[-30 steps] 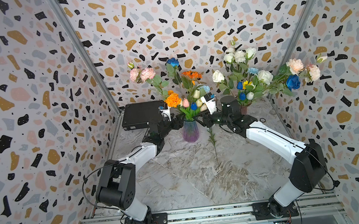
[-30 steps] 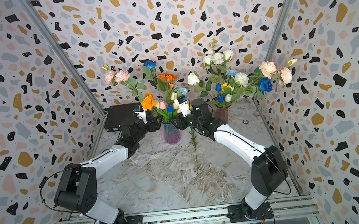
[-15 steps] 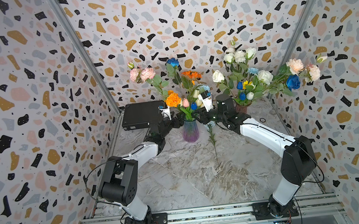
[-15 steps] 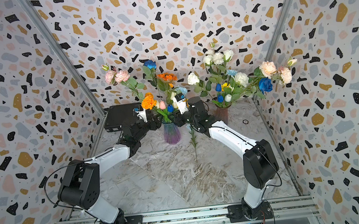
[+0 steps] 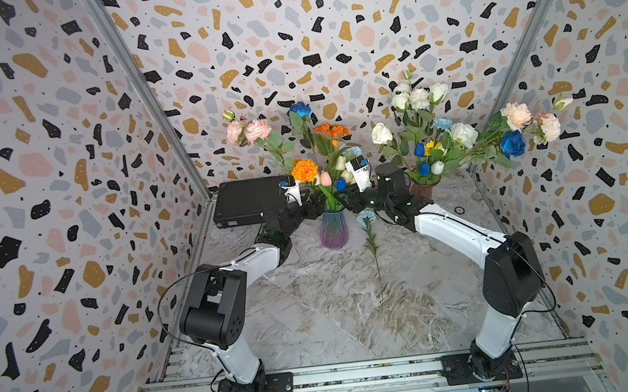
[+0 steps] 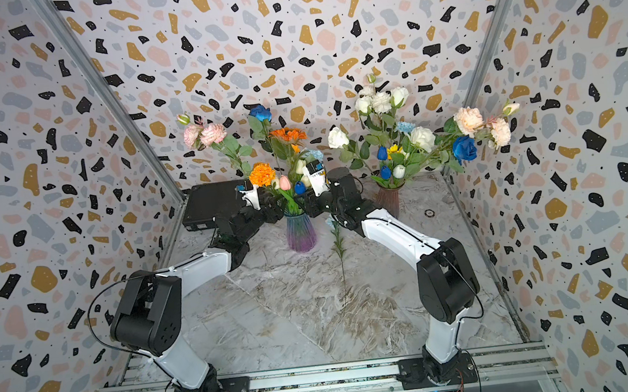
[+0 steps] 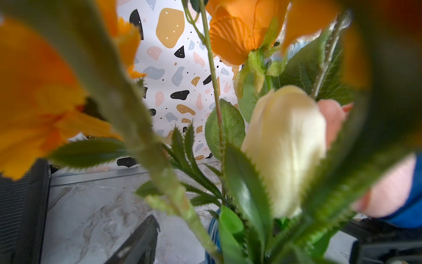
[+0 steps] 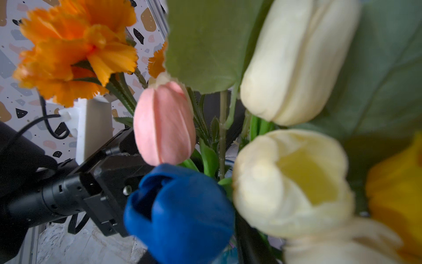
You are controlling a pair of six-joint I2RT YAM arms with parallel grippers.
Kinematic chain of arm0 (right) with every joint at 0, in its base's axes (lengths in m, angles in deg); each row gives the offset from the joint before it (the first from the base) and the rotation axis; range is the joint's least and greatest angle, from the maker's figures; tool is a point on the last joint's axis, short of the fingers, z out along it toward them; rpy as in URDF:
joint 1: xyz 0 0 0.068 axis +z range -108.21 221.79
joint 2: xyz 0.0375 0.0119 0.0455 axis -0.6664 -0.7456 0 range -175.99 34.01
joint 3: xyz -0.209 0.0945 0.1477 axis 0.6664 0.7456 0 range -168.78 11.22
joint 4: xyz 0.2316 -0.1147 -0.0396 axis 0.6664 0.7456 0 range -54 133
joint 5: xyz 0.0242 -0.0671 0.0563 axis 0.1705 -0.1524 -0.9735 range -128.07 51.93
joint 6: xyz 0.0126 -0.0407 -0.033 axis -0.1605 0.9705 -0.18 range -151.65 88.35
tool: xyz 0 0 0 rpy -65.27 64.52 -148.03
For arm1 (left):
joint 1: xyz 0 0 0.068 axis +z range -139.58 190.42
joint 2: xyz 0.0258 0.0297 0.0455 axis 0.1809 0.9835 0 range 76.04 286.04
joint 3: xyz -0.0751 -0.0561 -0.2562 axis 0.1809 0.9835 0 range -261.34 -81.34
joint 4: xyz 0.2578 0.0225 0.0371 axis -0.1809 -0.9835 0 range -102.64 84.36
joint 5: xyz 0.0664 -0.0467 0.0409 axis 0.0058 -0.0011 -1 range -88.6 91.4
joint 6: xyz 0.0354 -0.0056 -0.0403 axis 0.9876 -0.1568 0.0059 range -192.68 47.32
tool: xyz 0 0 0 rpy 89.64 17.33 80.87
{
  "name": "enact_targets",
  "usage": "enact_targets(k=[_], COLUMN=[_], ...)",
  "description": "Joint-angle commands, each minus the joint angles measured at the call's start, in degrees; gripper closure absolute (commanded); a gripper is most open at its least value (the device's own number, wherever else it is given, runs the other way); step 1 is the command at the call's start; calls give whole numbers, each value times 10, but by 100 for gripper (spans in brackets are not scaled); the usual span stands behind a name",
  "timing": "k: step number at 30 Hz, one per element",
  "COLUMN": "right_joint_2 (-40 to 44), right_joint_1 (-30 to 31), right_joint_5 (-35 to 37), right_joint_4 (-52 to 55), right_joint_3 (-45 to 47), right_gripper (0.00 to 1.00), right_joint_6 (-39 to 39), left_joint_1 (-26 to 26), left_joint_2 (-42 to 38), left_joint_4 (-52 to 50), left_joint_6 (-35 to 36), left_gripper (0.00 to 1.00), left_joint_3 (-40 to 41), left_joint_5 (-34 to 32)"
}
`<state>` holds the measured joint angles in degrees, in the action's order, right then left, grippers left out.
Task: Pick out blue flowers from the vase
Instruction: Pick up the flower from the vase.
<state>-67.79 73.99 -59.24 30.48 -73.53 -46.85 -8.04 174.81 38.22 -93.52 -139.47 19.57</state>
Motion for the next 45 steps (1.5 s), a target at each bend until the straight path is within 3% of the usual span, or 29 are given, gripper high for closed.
enact_targets(k=[1,7,12,19,22,35,39,45], right_joint_2=[-6,-20,-17,-2,5,94,78,55], right_joint_1=[-3,-3,-5,-9,-9,-9,-8,-7], right_joint_5=[-2,-7,-4,0,-6,-2,-14,-23], right_joint_4=[-23,-40,-44,-54,-52,-24,27,13], right_joint_3=[-28,-33,-31,-22,-22,-5,-40,-31], right_gripper=[59,63,77,92,93,90,88,89], right_joint_6=[0,-4,2,5,5,75,97,84], left_joint_1=[-2,-2,-2,-2,-2,-4,-4,-5], left_joint_2=[11,24,25,29,30,39,38,31], left_joint_4=[50,83,114,135,142,159,165,165], left_joint_6=[0,-6,-12,-16,-17,-19,-20,-17], left_gripper=[32,47,61,71,77,81,82,82], left_joint_3=[-23,-21,-16,-14,-10,6,12,21], left_joint_5=[14,22,38,50,53,55,52,53])
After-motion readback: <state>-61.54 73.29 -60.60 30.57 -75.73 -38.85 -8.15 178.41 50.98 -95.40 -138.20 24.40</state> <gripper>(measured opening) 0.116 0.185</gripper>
